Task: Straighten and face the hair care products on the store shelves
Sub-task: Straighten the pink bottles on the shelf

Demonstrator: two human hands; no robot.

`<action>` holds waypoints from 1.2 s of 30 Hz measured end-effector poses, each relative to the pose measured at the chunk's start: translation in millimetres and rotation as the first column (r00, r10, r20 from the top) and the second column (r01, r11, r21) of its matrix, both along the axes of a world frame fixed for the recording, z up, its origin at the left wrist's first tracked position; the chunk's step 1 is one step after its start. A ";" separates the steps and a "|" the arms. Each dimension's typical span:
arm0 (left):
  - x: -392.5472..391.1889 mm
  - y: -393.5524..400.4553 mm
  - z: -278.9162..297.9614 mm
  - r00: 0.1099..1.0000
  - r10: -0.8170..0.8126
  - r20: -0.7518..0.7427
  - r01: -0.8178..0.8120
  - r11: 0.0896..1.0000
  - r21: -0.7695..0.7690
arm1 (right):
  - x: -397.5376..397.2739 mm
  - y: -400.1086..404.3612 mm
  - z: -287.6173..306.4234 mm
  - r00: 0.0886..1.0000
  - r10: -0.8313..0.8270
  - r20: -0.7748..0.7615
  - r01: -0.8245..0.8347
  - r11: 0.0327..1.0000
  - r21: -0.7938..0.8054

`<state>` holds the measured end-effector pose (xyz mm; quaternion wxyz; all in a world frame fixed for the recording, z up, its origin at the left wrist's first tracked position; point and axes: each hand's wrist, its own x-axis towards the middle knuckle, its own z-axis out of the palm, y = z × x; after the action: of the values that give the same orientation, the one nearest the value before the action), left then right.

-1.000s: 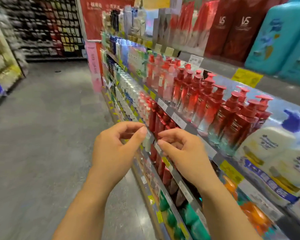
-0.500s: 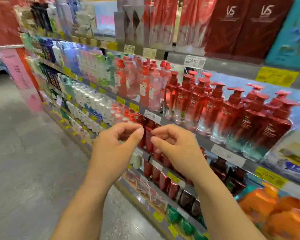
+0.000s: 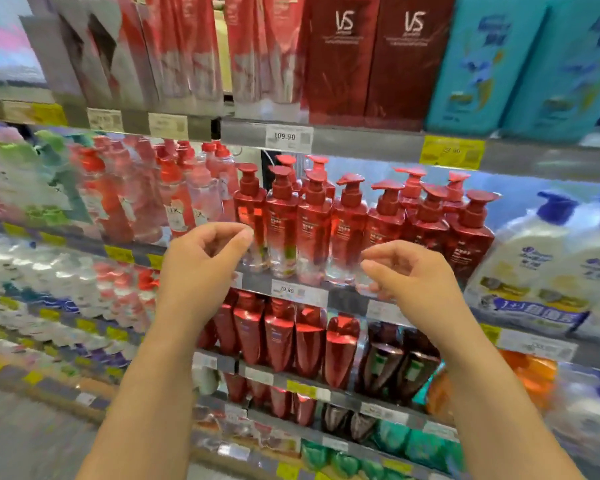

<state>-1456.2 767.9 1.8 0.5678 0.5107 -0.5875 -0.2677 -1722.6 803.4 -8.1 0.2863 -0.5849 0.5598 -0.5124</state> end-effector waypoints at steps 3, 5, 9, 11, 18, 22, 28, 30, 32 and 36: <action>2.9 -26.7 7.3 0.999 -0.020 -0.031 0.019 0.999 -0.027 | -7.8 -16.8 12.0 0.998 -0.058 0.021 0.058 0.998 -0.020; 0.6 -39.6 4.2 0.998 -0.037 -0.055 0.035 0.999 -0.039 | -10.2 -27.7 16.0 0.995 -0.097 0.036 0.099 0.994 -0.049; -9.7 -51.1 -6.6 0.992 -0.115 -0.052 0.116 0.993 0.004 | 1.3 -39.5 12.1 0.995 -0.100 -0.015 0.099 0.995 -0.029; -11.6 -55.2 -8.8 0.986 -0.165 -0.025 0.165 0.986 0.013 | 11.8 -42.5 8.5 0.997 -0.073 -0.041 0.072 0.997 -0.012; 11.0 -63.8 -10.8 0.952 -0.301 0.052 0.301 0.954 0.006 | 61.5 -51.9 6.5 0.993 -0.076 -0.087 0.074 0.997 -0.026; 55.1 -63.6 -21.6 0.946 -0.321 0.049 0.320 0.947 0.030 | 107.7 -54.5 1.7 0.996 -0.046 -0.080 0.045 0.999 -0.016; 160.0 -64.2 -26.1 0.956 -0.284 0.077 0.278 0.957 0.078 | 207.3 -65.4 -10.0 0.999 0.012 -0.046 -0.012 1.000 0.019; 200.3 -64.8 -26.7 0.964 -0.259 0.067 0.253 0.964 0.084 | 245.0 -71.8 -14.2 0.999 0.025 -0.048 -0.024 0.999 0.026; 236.6 -65.3 -28.3 0.969 -0.240 0.052 0.235 0.968 0.093 | 279.8 -79.1 -17.1 0.998 0.040 -0.054 -0.038 0.999 0.034; 290.6 -65.5 -30.6 0.975 -0.216 0.056 0.208 0.971 0.113 | 334.0 -86.2 -21.9 0.995 0.082 -0.063 -0.079 0.995 0.057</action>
<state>-1165.6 702.5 -28.8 0.4875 0.4834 -0.6425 -0.3403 -1388.6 717.1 -30.1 0.3041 -0.6154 0.5586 -0.4657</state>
